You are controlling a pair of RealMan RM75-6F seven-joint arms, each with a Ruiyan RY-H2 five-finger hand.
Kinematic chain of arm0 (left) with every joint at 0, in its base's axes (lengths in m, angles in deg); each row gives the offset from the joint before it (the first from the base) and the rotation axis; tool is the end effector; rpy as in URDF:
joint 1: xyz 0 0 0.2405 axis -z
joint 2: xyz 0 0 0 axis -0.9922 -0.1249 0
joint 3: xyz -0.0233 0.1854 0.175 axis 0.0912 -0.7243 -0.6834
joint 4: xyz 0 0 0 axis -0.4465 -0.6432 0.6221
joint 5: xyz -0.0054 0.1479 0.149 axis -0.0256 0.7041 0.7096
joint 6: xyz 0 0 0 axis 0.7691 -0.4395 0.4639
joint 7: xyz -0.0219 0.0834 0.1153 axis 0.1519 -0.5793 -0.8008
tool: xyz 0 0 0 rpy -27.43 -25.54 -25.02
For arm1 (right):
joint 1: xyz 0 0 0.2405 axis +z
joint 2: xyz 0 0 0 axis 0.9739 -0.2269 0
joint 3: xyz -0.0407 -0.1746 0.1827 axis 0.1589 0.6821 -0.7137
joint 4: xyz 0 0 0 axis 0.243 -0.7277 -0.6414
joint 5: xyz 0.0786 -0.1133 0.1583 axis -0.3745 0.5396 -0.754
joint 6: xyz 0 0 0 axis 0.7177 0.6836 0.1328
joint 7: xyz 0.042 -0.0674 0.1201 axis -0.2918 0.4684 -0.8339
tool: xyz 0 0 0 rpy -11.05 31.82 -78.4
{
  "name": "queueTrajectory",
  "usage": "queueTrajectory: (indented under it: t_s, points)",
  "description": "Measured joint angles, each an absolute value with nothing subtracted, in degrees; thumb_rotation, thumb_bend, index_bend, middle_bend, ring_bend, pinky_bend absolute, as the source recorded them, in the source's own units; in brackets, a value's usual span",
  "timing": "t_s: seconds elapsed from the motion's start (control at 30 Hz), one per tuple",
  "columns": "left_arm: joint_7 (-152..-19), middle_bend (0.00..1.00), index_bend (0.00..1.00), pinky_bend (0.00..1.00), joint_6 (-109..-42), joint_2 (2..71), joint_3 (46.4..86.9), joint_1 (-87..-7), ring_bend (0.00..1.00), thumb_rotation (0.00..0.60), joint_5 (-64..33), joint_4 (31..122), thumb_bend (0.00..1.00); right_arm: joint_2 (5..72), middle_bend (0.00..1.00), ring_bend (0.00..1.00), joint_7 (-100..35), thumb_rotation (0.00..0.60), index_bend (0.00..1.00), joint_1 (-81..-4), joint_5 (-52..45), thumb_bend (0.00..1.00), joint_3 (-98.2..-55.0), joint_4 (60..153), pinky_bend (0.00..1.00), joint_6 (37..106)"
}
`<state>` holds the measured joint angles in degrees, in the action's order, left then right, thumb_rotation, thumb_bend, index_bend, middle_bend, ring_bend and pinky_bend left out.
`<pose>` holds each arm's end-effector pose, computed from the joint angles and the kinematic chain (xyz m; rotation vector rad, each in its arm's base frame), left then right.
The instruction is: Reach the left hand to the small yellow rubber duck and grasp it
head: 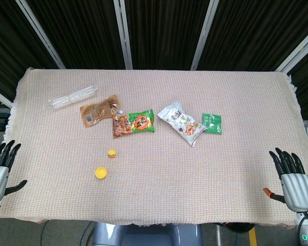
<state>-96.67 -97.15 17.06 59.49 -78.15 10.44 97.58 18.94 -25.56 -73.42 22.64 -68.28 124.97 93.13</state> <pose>-0.3072 0.1731 0.1542 -1.4721 -0.7671 -0.7645 -0.3095 -0.1700 0.1583 1.4480 -0.8291 0.8303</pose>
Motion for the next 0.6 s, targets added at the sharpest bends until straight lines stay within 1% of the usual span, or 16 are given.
queueTrajectory:
  t_s: [0.6]
  points:
    - [-96.9,0.0,0.0,0.0,-96.2,16.9,59.3,-78.0,0.0,0.6,9.8,98.3,0.04,18.6,0.0,0.0,-25.9,0.6,0.01,-73.2,22.5,0.01,-68.0,125.3,0.0,92.3]
